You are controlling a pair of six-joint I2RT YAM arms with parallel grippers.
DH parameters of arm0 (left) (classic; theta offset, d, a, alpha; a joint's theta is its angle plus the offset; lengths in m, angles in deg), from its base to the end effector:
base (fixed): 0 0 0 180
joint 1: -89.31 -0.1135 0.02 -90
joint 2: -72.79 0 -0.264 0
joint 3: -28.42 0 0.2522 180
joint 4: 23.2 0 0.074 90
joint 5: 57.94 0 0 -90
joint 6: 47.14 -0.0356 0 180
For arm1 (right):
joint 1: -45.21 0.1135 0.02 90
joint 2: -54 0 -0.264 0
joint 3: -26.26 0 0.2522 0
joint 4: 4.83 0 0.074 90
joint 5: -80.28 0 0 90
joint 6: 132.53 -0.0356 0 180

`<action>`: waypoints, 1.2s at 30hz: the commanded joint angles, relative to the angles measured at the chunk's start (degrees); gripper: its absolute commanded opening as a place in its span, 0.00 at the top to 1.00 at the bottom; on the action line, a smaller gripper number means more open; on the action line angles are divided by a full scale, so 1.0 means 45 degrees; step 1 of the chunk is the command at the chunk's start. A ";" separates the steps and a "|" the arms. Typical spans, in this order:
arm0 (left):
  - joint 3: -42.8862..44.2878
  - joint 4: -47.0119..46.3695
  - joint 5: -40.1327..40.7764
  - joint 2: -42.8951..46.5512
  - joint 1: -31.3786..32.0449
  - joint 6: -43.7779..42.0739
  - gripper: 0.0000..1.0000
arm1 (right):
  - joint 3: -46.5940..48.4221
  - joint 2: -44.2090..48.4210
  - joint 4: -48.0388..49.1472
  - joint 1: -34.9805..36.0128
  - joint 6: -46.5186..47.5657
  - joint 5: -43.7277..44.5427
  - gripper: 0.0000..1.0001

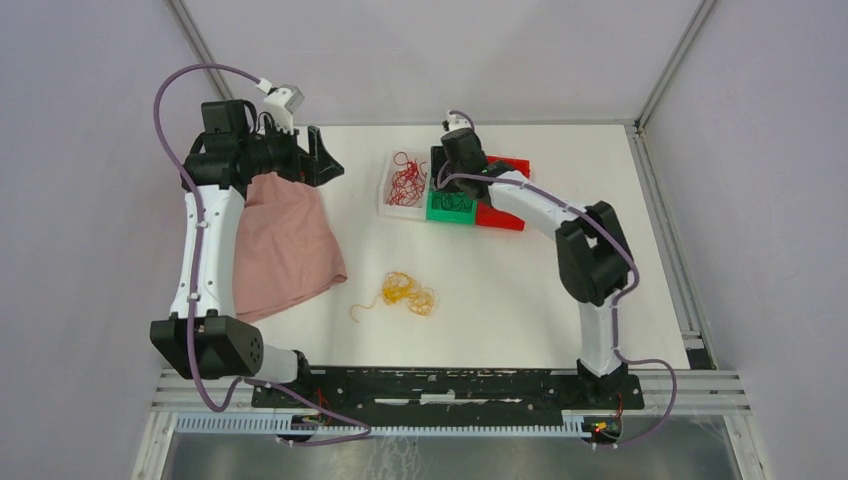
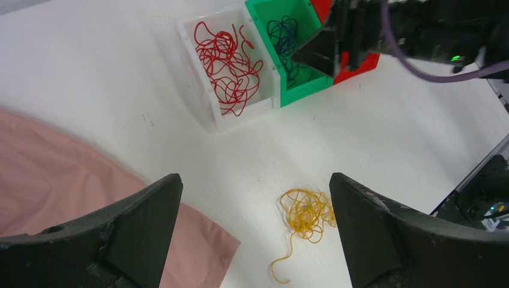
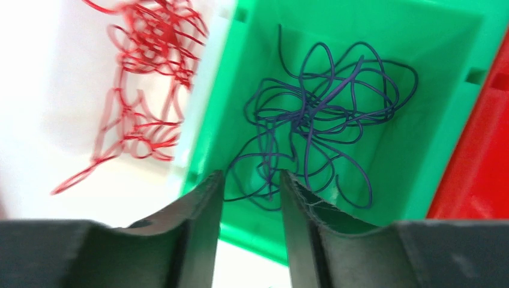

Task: Untangle the cables
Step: Place the cable in the bin, then untie the cable.

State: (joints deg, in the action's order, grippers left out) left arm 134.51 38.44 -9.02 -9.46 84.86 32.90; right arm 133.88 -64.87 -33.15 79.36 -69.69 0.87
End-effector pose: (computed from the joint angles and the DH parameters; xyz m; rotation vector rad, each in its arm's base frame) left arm 0.2957 -0.0005 0.4152 0.4815 2.0602 -0.6457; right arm 0.3999 0.2634 0.2261 -0.0395 2.2729 0.3642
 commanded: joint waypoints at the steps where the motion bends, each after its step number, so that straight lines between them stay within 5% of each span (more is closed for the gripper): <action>1: -0.0574 -0.0482 0.0066 0.1049 -0.0177 -0.1278 0.01 | -0.0507 0.3305 0.0996 0.0390 0.0535 -0.0749 0.40; 15: -0.0635 -0.0655 -0.0137 0.1024 -0.0188 -0.1050 0.01 | -0.6688 0.8012 -0.0052 0.3155 0.0796 -0.1571 0.32; 24: -0.0817 -0.0825 -0.0695 0.1110 -0.0197 -0.0821 0.01 | -0.9729 0.8278 0.1588 0.3619 -0.1889 -0.3834 0.40; 36: -0.1073 -0.0805 -0.0831 0.1327 -0.0192 -0.0888 0.01 | -0.9532 0.6125 0.3089 0.3621 -0.2663 -0.4433 0.56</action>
State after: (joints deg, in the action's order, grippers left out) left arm 129.62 36.71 -10.64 -5.33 84.23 29.69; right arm 88.95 -34.36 -23.80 95.47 -79.81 -18.28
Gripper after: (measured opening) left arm 0.993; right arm 0.467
